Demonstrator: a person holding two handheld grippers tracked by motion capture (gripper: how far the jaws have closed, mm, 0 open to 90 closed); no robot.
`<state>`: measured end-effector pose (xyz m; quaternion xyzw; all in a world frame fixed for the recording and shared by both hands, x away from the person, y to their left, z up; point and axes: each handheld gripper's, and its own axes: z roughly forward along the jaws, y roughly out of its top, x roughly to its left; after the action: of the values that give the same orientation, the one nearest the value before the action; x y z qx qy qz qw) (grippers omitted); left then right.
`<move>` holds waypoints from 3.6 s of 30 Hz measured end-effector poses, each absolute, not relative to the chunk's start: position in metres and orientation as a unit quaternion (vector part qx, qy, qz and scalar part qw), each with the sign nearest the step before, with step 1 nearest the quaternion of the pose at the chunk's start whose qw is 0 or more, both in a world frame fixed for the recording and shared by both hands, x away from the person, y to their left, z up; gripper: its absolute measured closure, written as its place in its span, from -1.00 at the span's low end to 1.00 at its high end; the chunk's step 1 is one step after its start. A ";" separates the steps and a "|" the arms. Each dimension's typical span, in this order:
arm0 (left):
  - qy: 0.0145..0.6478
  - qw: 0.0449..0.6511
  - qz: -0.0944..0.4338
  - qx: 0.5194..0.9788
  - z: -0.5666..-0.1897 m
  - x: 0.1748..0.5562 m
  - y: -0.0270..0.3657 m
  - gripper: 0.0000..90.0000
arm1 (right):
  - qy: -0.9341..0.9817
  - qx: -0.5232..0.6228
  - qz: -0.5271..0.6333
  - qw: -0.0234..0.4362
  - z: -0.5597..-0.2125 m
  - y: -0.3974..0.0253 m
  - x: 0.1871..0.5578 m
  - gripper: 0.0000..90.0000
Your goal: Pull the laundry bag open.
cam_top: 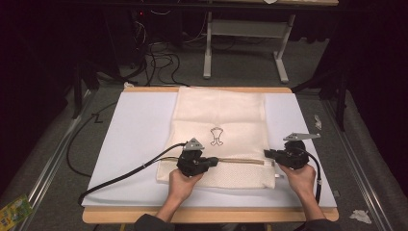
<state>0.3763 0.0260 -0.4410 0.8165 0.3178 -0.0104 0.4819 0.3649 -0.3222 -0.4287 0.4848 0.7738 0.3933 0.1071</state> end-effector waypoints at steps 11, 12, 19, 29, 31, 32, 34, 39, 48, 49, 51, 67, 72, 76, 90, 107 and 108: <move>0.326 0.484 -0.009 0.812 -0.441 0.376 0.037 0.94 | 0.772 0.486 0.396 0.106 -0.429 -0.323 0.365 0.96; 0.328 0.485 -0.010 0.811 -0.441 0.376 0.037 0.94 | 0.772 0.487 0.395 0.106 -0.429 -0.323 0.365 0.96; 0.329 0.489 -0.008 0.808 -0.440 0.375 0.038 0.94 | 0.773 0.485 0.396 0.106 -0.429 -0.324 0.365 0.96; 0.338 0.494 -0.005 0.801 -0.441 0.375 0.052 0.94 | 0.774 0.489 0.387 0.112 -0.428 -0.323 0.367 0.96; 0.340 0.495 -0.004 0.800 -0.441 0.375 0.053 0.94 | 0.774 0.488 0.387 0.113 -0.429 -0.323 0.368 0.96; 0.341 0.496 -0.004 0.798 -0.441 0.375 0.054 0.94 | 0.774 0.488 0.387 0.113 -0.429 -0.323 0.368 0.96; 0.345 0.498 -0.002 0.796 -0.441 0.375 0.057 0.94 | 0.775 0.487 0.388 0.112 -0.430 -0.322 0.368 0.96; 0.349 0.501 -0.002 0.792 -0.442 0.376 0.061 0.94 | 0.775 0.488 0.386 0.112 -0.430 -0.322 0.368 0.96; 0.353 0.501 0.004 0.790 -0.436 0.377 0.070 0.94 | 0.774 0.489 0.387 0.109 -0.429 -0.323 0.370 0.96; 0.352 0.501 0.005 0.790 -0.435 0.377 0.071 0.94 | 0.775 0.489 0.385 0.110 -0.428 -0.323 0.370 0.96; 0.354 0.502 0.007 0.789 -0.435 0.378 0.073 0.94 | 0.774 0.488 0.387 0.113 -0.426 -0.322 0.370 0.96; 0.375 0.505 0.014 0.777 -0.433 0.380 0.093 0.94 | 0.772 0.483 0.398 0.113 -0.425 -0.322 0.373 0.96; 0.380 0.517 0.015 0.767 -0.433 0.380 0.102 0.94 | 0.775 0.485 0.389 0.113 -0.425 -0.321 0.373 0.96; 0.383 0.511 0.017 0.769 -0.434 0.380 0.107 0.94 | 0.776 0.485 0.386 0.114 -0.425 -0.320 0.373 0.96; 0.407 0.507 0.032 0.759 -0.433 0.379 0.132 0.94 | 0.775 0.484 0.390 0.113 -0.425 -0.317 0.374 0.96; 0.423 0.505 0.053 0.751 -0.430 0.380 0.152 0.94 | 0.772 0.488 0.388 0.120 -0.426 -0.317 0.375 0.96; 0.423 0.505 0.053 0.751 -0.430 0.380 0.152 0.94 | 0.772 0.488 0.388 0.120 -0.426 -0.317 0.375 0.96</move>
<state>0.3797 0.1516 -0.4303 0.7511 0.4225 0.0525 0.5046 0.3746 -0.3173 -0.4265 0.4884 0.7721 0.3884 0.1201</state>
